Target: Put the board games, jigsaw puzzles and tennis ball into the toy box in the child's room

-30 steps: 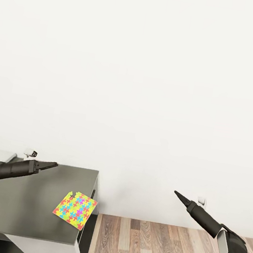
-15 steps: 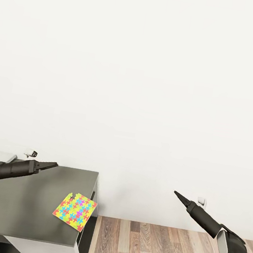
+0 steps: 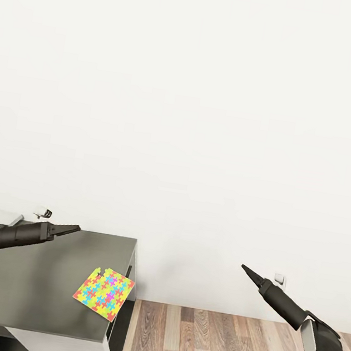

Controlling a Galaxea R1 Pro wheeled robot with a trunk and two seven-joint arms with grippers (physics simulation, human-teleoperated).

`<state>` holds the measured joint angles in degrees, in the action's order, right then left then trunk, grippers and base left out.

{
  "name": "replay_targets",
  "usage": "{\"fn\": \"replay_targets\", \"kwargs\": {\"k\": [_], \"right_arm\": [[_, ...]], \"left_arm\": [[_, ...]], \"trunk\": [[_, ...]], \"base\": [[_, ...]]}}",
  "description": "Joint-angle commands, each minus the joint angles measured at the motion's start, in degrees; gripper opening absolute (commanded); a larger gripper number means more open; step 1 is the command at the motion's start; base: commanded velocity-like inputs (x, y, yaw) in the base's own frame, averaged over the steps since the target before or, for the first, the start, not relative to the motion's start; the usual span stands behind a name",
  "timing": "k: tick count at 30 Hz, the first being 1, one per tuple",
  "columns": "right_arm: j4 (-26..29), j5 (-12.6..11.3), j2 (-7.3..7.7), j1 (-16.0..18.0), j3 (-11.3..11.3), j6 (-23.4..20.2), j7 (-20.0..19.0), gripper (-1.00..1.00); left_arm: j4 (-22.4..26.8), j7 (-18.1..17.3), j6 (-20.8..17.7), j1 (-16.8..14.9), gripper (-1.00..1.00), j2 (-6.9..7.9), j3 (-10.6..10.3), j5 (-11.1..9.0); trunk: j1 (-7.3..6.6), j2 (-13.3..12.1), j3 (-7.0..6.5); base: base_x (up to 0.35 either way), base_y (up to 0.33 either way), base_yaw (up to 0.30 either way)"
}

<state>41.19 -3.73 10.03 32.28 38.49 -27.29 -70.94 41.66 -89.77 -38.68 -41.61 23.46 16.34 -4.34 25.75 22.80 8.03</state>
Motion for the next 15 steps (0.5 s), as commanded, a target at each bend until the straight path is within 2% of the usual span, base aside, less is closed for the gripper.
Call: {"fn": "replay_targets", "kwargs": {"k": [1,5,9,11,12,15], "right_arm": [[0.0,-0.2,-0.02,0.1,0.1,-0.6,-0.1,1.0],[-0.1,-0.2,-0.22,0.1,0.1,-0.8,0.2,1.0],[-0.1,0.4,-0.58,0.1,-0.1,-1.1,1.2,1.0],[-0.3,0.5,-0.76,0.1,-0.2,-1.6,2.5,1.0],[-0.6,0.5,-0.87,0.1,-0.3,-2.5,3.6,1.0],[-1.5,0.4,-1.34,0.1,-0.7,-7.9,6.3,1.0]], "left_arm": [[0.0,-0.2,-0.6,0.0,1.0,0.01,0.0,0.0],[0.8,-0.2,-0.6,0.0,1.0,-0.03,0.0,0.0],[5.4,-0.2,-2.2,1.4,1.0,-0.67,-0.2,0.0],[8.6,-0.2,-4.2,2.6,1.0,-1.7,-0.6,0.0],[11.2,-0.2,-5.6,3.4,1.0,-2.71,-1.0,0.1],[20.4,-0.2,-9.7,6.7,1.0,-5.15,-2.0,0.1]], "trunk": [[0.03,0.1,0.12],[0.03,0.1,0.12],[0.03,0.1,0.12],[0.03,0.1,0.12],[0.03,0.1,0.12],[0.03,0.1,0.12]], "base": [[0.0,0.0,0.0],[0.0,0.0,0.0],[0.0,0.0,0.0],[0.0,0.0,0.0],[0.0,0.0,0.0],[0.0,0.0,0.0]]}}
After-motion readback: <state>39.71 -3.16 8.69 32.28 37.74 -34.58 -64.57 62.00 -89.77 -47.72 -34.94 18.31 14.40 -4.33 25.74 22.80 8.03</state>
